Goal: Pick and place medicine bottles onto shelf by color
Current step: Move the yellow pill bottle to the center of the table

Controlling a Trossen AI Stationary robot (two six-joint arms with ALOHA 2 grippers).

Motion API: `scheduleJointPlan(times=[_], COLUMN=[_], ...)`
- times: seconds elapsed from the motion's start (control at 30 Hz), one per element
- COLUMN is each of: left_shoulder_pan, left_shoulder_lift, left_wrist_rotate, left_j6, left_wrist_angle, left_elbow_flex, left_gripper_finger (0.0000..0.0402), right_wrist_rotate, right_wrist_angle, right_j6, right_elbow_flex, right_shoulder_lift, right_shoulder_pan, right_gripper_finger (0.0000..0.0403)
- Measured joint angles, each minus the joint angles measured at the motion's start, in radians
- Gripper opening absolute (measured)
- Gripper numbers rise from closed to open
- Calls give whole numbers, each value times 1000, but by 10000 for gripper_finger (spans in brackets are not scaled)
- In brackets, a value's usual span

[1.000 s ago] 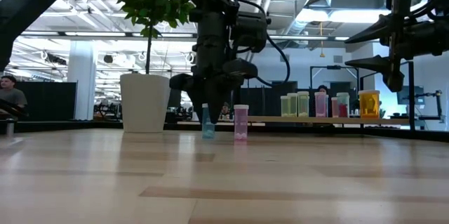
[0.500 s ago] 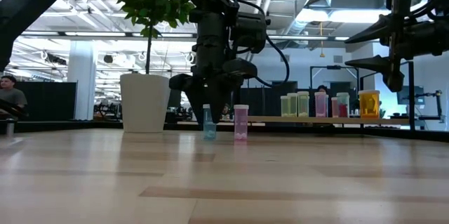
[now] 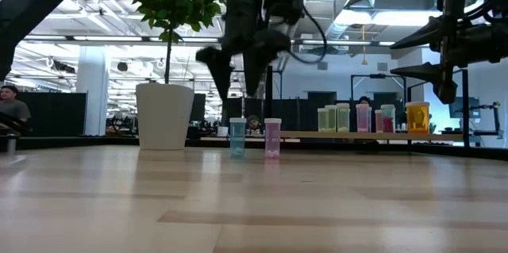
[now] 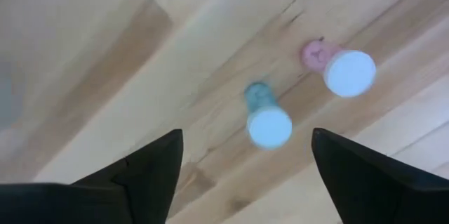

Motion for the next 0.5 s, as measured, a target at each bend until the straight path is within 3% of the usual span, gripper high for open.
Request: scheduleJointPlan(times=[0.23, 0.5], left_shoulder_pan=[-31, -87], left_shoulder_lift=[-2, -89], left_wrist_rotate=[-120, -168], left_j6=[-75, -99], left_wrist_angle=[-215, -210], left_elbow_flex=[189, 159], left_gripper_finger=[305, 304], right_wrist_rotate=[0, 0], right_wrist_angle=[0, 0], right_j6=[0, 0], right_elbow_flex=[0, 0], right_shoulder_lift=[0, 0], right_shoulder_pan=[0, 0], right_gripper_finger=[234, 234])
